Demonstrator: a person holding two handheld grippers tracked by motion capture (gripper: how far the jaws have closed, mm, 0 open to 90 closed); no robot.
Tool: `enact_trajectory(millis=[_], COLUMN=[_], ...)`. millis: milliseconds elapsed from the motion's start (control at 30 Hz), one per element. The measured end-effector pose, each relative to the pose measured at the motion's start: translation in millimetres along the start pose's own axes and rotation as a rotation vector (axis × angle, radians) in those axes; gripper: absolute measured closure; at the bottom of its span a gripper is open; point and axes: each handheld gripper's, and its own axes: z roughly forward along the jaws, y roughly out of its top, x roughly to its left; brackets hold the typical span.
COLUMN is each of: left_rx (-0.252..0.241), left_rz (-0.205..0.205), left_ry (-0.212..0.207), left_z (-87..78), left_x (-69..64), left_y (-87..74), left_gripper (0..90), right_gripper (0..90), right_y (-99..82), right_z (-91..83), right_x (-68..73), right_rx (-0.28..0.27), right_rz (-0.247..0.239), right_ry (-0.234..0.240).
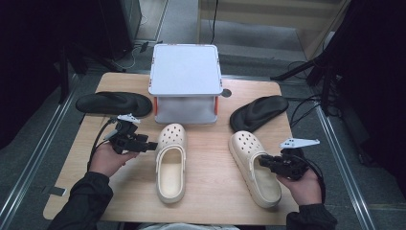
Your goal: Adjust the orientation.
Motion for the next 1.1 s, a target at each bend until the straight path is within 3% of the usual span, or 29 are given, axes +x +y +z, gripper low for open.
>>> enact_trajectory(millis=[167, 400, 500, 833, 1100], left_rx=[-0.006, 0.007, 0.007, 0.003, 0.003], left_rz=[-0.001, 0.0, 0.003, -0.001, -0.004], left_ry=[-0.01, -0.017, -0.015, -0.006, 0.004], left_z=[3.4, 7.0, 7.0, 4.7, 1.8], left_x=[1.5, 0.8, 0.5, 0.5, 1.0], left_y=[4.6, 7.2, 7.1, 5.6, 1.5], left_gripper=[40.3, 40.1, 40.2, 39.9, 39.7], right_gripper=[70.9, 60.9, 58.8, 59.0, 62.9], right_y=[-7.2, -16.9, -18.4, -14.6, -7.9], right_z=[-12.7, -12.7, -8.7, 14.8, 22.2], right_x=[-7.7, -20.9, -24.1, -23.6, -21.8], right_rx=[-0.049, -0.051, -0.04, 0.011, 0.004], right_rz=[0.041, 0.088, 0.1, 0.099, 0.081], right_ry=[-0.04, -0.098, -0.09, -0.094, -0.116])
